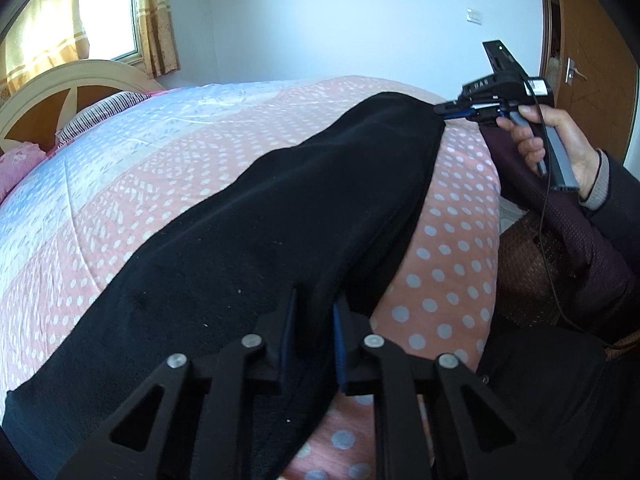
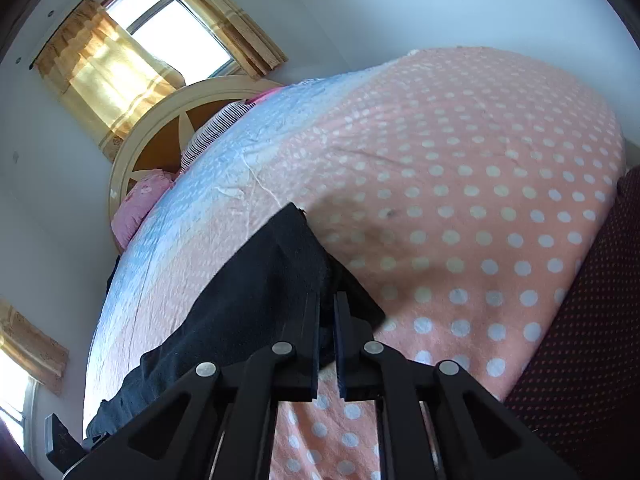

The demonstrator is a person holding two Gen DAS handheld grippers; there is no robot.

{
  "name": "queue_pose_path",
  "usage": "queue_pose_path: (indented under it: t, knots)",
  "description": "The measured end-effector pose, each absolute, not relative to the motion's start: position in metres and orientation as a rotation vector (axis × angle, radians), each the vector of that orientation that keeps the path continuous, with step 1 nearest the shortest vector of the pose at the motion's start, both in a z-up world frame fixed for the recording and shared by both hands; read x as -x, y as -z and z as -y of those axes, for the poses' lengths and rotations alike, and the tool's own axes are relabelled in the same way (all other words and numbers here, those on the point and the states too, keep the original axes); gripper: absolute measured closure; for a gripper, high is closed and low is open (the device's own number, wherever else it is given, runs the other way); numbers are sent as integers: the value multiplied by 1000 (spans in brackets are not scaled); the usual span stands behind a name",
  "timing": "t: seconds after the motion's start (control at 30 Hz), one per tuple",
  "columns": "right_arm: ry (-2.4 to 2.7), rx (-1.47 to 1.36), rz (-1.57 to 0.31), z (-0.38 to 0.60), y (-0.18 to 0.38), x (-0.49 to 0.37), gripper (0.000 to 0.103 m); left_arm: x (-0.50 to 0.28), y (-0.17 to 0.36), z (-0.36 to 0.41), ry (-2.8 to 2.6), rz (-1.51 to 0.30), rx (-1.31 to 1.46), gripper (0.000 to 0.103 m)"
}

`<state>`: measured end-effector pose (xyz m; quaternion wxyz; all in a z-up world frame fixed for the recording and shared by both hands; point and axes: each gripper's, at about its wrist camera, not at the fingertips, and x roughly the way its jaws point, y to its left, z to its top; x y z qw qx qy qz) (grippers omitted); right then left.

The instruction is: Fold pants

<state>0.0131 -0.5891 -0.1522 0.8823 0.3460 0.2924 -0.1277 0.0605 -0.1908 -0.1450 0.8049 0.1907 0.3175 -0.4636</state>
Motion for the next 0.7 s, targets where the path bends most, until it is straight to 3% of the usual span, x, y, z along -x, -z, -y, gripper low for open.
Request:
queue_pose_path:
  t: [0.2,0.43,0.5,0.67,0.7]
  knots:
    - [280,-698,-547,593,131,1,98,-56,143,188,1006,-650,-400,95]
    - [318,-694,-664,599,167,-17,97,-56,144,188,1023,-657,-418,95]
    - [353,-667,-660,599,160,-14,85,-54,144,189,1024,-653,-427,93]
    - [385,-580,-597,582,127,-4,78,-52,142,185,1024,-643,-420,88]
    - [347,-551,-590,569,120,-6,71,-52,141,182,1026,-642,-412,87]
